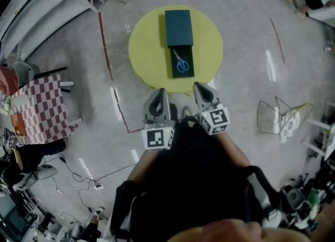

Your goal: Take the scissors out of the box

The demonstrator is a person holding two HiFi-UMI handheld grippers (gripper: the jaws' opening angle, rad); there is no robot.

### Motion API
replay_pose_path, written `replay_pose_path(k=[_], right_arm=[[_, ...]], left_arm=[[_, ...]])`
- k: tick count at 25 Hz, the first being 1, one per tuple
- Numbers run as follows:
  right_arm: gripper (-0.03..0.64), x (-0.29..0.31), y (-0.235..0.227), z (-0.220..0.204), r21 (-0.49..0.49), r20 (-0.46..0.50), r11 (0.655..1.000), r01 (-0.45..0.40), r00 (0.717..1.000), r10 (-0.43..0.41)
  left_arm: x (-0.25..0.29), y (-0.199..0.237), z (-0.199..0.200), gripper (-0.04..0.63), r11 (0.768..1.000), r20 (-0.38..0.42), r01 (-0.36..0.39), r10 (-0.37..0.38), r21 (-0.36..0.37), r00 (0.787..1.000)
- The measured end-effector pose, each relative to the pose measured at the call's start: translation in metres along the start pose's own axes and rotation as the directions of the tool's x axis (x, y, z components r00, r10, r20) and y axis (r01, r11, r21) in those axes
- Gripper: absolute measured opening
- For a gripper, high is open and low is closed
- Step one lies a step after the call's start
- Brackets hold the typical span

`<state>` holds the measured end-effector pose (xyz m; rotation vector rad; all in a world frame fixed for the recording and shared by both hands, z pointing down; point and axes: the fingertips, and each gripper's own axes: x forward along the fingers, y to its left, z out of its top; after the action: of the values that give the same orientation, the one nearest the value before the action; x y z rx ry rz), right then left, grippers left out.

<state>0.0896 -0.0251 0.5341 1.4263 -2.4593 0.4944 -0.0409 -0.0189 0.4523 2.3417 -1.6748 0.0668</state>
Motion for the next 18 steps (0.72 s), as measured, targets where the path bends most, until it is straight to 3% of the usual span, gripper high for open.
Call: replay_pose_path(k=[10, 18], right_arm=[[-0.003, 0.059, -0.009, -0.001, -0.005, -0.033, 0.997, 0.079, 0.996, -0.079], [-0.003, 0.089, -0.041, -0.025, -0.011, -0.125, 0.997, 0.071, 0.990, -0.071]], left_arm=[[0.046, 0.029, 0.003, -0.005, 0.995, -0.026, 0.101, -0.101, -0.014, 0.995], [0.068, 0.018, 0.006, -0.005, 0.996, -0.018, 0.079, -0.080, -0.032, 0.997]])
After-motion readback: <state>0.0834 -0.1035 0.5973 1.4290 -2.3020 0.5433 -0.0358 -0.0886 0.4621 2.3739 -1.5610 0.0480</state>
